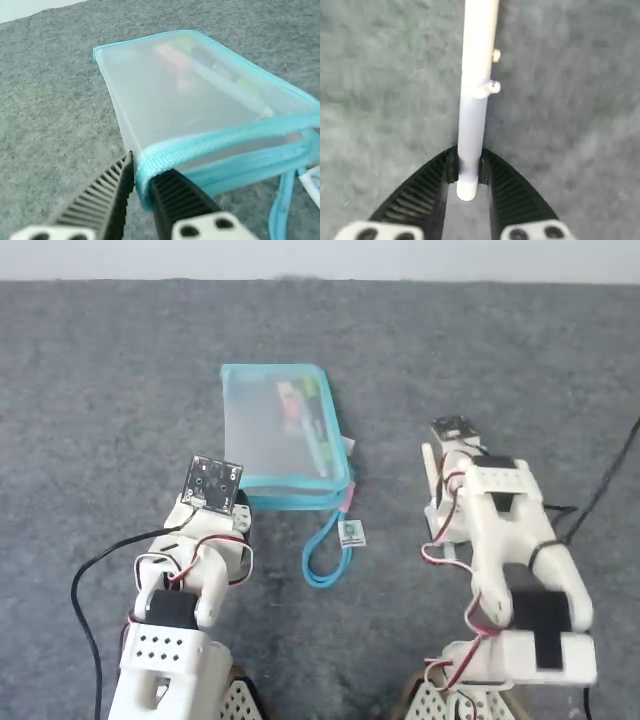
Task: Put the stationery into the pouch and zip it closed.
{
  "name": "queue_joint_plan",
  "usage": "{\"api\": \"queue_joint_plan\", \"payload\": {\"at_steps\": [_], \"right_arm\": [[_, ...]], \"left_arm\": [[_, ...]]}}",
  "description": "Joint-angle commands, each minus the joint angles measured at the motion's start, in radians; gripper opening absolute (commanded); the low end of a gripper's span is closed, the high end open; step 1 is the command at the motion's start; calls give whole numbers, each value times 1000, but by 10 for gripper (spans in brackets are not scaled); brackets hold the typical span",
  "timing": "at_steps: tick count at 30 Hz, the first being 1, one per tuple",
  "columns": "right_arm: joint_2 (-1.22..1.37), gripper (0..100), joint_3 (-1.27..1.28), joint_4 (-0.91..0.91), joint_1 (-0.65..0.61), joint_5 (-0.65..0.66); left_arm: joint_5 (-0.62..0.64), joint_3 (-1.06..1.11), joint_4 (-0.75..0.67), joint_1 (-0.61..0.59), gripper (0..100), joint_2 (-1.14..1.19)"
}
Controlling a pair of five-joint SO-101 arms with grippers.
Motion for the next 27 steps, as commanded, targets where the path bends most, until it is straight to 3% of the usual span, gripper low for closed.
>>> {"api": "queue_joint_plan", "payload": {"at_steps": [1,10,15,20,27], "right_arm": [[-236,6,-11,104,-2,2],[-720,6,9,412,-421,107],[-868,6,43,486,-582,192],[-885,6,100,509,-615,252],[-737,6,81,438,-615,206]], "left_arm": [[9,-7,-29,-2,13,-18],[8,-7,-31,-2,13,-18],[8,-7,-31,-2,13,-18],[8,-7,-28,-2,13,-18],[8,-7,-28,-2,13,-18]]}}
